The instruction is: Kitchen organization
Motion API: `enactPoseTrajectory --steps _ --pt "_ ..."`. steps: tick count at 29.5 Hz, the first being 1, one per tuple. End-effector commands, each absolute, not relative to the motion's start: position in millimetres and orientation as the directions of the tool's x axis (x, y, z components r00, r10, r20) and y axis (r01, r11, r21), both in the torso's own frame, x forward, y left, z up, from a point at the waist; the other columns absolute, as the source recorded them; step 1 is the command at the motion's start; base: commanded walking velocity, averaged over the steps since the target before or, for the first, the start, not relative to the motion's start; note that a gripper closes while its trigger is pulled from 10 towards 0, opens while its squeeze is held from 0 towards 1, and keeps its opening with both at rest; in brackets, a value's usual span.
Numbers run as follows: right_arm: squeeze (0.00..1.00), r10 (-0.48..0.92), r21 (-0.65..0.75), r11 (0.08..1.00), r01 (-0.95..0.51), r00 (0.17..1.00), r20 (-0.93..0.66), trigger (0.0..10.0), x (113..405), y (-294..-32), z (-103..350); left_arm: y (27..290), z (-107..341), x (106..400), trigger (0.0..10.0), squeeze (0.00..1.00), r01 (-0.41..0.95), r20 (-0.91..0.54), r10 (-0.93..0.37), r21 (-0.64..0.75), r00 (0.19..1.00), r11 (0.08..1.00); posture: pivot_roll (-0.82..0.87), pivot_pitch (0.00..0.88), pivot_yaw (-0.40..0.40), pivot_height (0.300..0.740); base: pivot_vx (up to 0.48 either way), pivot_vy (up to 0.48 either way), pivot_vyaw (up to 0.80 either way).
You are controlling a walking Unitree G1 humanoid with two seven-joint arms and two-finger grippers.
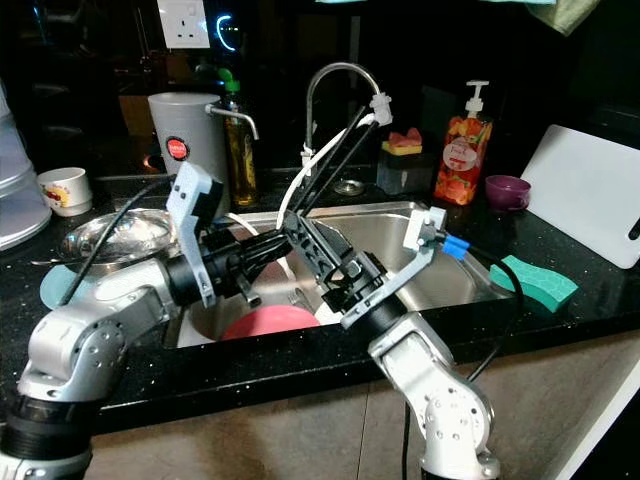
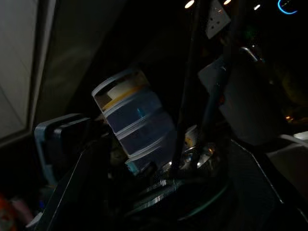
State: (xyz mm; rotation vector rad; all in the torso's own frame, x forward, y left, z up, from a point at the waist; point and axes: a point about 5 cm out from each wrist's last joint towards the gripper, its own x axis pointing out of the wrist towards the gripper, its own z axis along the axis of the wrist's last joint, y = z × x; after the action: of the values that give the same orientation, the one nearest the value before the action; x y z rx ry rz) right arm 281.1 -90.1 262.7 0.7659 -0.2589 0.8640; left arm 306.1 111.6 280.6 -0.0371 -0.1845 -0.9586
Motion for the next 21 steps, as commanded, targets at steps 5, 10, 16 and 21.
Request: enactPoseTrajectory --steps 5,10,16,21 --pt "0.00 0.536 0.490 0.530 -0.692 0.721 0.440 10.0 292.2 -93.2 258.7 99.0 272.1 298.1 10.0 0.00 0.852 0.139 -0.847 0.038 0.514 0.523 0.12 0.000 -0.054 0.740 0.000 0.000 0.00" --pt "0.00 0.504 0.489 0.566 -0.664 0.748 0.432 10.0 295.8 -96.5 259.3 95.3 265.2 298.9 10.0 0.00 0.851 0.104 -0.848 0.018 0.520 0.525 0.12 0.000 -0.053 0.740 0.000 0.000 0.00" --pt "0.00 0.494 0.483 0.585 -0.651 0.759 0.425 0.0 299.1 -96.8 259.2 98.4 261.7 303.6 10.0 0.00 0.827 0.090 -0.824 0.005 0.560 0.562 0.12 0.000 -0.058 0.740 0.000 0.000 0.00" --pt "0.00 0.487 0.485 0.586 -0.649 0.761 0.429 0.0 300.1 -97.8 258.9 100.2 260.0 307.0 10.0 0.00 0.806 0.082 -0.803 0.011 0.590 0.592 0.12 0.000 -0.060 0.740 0.000 0.000 0.00"
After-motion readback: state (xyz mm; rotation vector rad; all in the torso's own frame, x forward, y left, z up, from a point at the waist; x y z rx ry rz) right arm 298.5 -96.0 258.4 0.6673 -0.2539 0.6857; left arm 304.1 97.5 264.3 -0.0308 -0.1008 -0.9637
